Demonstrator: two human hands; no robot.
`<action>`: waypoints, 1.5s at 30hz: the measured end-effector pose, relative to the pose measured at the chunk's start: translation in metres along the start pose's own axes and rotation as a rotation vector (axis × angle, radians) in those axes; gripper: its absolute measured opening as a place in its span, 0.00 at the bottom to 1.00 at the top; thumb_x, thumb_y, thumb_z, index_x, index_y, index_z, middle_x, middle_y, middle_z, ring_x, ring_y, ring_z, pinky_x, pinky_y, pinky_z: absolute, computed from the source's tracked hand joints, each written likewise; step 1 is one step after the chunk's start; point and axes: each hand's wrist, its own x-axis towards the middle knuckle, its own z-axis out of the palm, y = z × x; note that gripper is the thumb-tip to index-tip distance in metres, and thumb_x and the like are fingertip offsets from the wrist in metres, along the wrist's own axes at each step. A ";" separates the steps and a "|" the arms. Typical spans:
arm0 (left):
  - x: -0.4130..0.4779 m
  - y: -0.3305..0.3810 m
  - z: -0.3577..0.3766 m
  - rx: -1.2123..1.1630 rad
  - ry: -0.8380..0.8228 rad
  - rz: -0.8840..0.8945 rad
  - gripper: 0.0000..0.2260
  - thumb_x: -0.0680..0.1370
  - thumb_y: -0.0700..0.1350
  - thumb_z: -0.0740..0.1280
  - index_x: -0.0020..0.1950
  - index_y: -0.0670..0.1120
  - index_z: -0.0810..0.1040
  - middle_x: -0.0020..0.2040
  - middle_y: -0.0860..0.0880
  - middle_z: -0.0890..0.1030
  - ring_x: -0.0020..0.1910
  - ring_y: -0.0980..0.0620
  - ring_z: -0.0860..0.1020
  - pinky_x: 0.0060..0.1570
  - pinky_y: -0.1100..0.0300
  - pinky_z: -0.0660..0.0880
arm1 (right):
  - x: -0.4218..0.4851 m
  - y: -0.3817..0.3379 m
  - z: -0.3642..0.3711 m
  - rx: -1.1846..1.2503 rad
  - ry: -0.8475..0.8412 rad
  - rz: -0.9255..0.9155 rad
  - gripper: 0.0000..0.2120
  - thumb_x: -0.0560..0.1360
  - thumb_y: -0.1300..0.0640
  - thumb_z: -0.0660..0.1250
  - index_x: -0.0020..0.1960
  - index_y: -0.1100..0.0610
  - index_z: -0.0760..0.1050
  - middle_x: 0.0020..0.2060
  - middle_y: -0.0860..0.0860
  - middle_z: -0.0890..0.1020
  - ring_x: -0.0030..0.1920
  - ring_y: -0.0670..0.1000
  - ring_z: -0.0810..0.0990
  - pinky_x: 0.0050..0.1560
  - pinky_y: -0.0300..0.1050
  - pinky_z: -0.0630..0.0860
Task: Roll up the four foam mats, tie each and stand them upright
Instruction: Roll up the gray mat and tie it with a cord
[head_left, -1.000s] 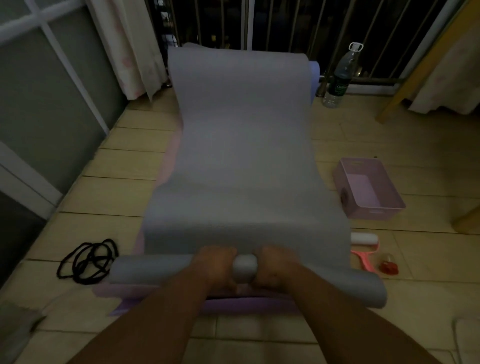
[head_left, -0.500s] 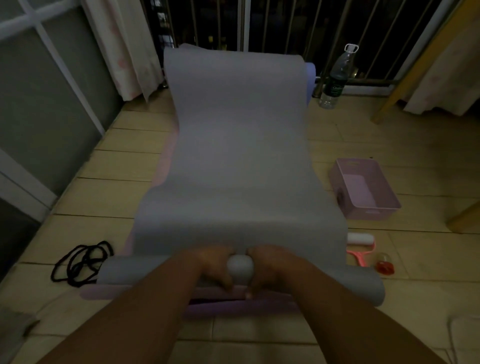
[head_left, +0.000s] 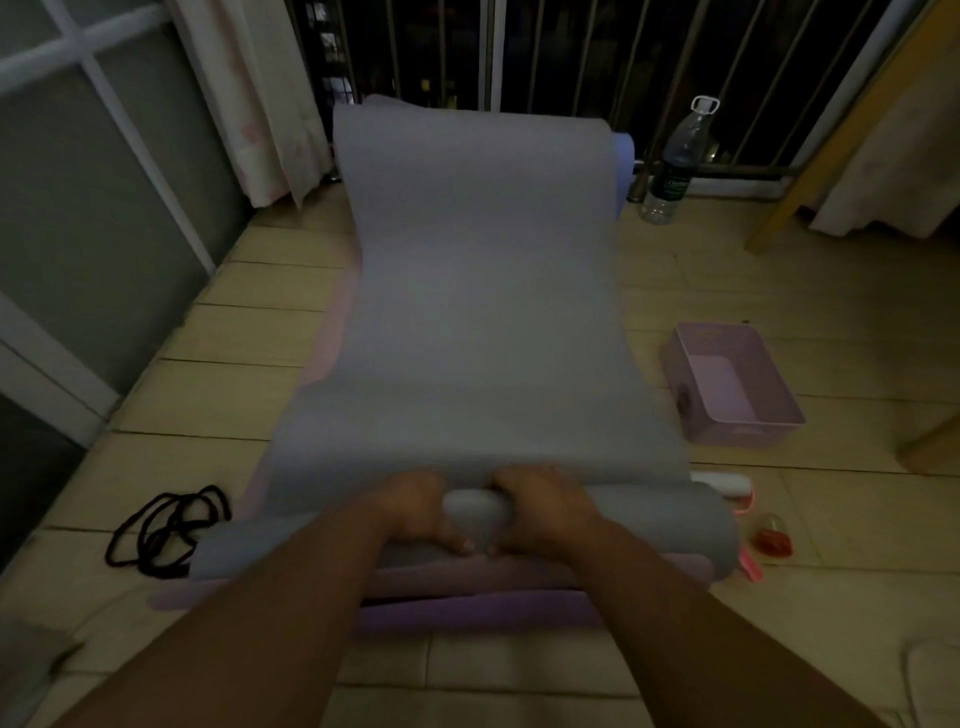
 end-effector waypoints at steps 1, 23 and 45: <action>0.001 0.000 -0.003 -0.011 -0.004 0.002 0.41 0.54 0.73 0.73 0.60 0.50 0.79 0.57 0.49 0.81 0.52 0.49 0.80 0.52 0.55 0.77 | 0.000 0.000 -0.002 0.013 -0.013 -0.007 0.32 0.63 0.41 0.77 0.65 0.46 0.74 0.61 0.50 0.80 0.61 0.56 0.77 0.59 0.47 0.73; -0.005 0.002 0.014 0.207 -0.088 0.123 0.45 0.60 0.64 0.78 0.72 0.56 0.64 0.68 0.50 0.71 0.65 0.48 0.72 0.65 0.53 0.69 | -0.006 -0.002 0.021 -0.105 -0.271 0.013 0.33 0.65 0.45 0.76 0.66 0.48 0.68 0.61 0.53 0.79 0.60 0.57 0.79 0.57 0.50 0.75; -0.004 0.000 0.014 0.093 -0.117 0.100 0.43 0.63 0.61 0.78 0.74 0.57 0.62 0.69 0.50 0.70 0.65 0.48 0.71 0.65 0.53 0.67 | -0.016 -0.004 0.034 -0.191 -0.090 -0.040 0.36 0.69 0.40 0.72 0.71 0.49 0.61 0.60 0.56 0.77 0.59 0.60 0.77 0.58 0.50 0.71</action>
